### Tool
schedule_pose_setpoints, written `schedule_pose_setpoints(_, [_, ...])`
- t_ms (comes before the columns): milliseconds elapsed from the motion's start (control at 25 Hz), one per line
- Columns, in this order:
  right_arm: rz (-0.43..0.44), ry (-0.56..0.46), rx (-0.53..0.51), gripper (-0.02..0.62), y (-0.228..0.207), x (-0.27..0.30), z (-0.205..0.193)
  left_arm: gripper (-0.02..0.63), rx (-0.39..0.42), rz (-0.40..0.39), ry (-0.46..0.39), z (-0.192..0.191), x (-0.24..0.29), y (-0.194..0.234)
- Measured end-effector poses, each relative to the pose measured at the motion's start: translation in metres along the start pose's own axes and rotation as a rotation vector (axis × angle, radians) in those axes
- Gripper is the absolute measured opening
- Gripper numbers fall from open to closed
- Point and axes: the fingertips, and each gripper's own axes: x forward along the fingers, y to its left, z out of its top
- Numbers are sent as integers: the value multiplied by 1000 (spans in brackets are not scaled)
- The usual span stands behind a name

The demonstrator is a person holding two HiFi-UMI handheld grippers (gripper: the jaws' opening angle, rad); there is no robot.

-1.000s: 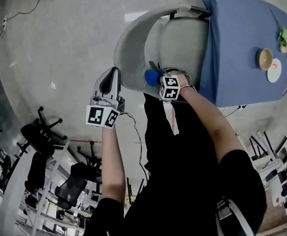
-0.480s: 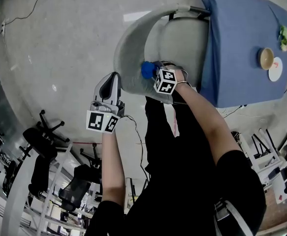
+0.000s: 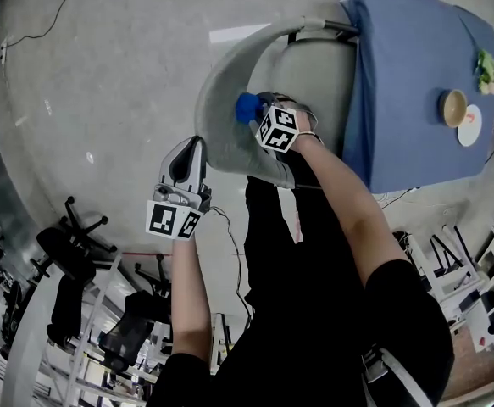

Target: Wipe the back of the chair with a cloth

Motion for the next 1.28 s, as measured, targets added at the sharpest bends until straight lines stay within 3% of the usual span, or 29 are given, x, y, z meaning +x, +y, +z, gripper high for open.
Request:
schedule_pose_setpoints(280, [-60,-13,29,101,-47,-1,6,31,-10,-11,-13,-1,3,0])
schedule_pose_setpoints(480, [-115,-38,115,101,-84,-8,7,31,-7,-13,-13,-2,4,-1])
schedule_pose_setpoints(720, [-148,-44,118,101,-104,-11,5,31,-25,6,-30,0,3,-1])
schedule_pose_setpoints(1280, [-303,-120,431,101,-188,-39,-23,31,-37,23,-40,-2,5,0])
